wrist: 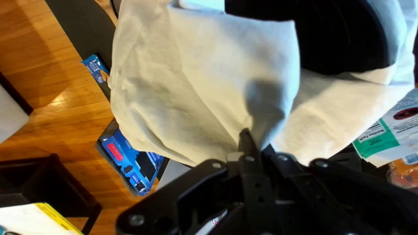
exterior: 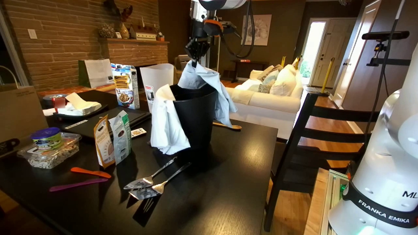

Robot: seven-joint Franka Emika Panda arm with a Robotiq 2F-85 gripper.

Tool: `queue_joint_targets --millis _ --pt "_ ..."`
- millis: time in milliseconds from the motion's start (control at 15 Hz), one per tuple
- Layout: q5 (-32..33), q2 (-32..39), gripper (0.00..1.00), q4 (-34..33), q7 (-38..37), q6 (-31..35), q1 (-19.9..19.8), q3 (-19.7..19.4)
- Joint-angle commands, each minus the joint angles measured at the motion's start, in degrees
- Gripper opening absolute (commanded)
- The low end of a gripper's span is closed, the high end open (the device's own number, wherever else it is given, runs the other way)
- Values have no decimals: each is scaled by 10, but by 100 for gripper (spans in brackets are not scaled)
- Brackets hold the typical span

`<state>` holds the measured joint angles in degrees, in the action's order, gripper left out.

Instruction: Lift the two towels and put them in the black basin

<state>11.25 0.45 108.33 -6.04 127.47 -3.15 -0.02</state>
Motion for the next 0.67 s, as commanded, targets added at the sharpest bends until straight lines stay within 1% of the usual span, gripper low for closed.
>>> queue_joint_targets --millis 0,600 --pt "-3 -3 1 -9 6 -28 6 -6" --pt "38 -11 1 -26 -11 -69 2 -19"
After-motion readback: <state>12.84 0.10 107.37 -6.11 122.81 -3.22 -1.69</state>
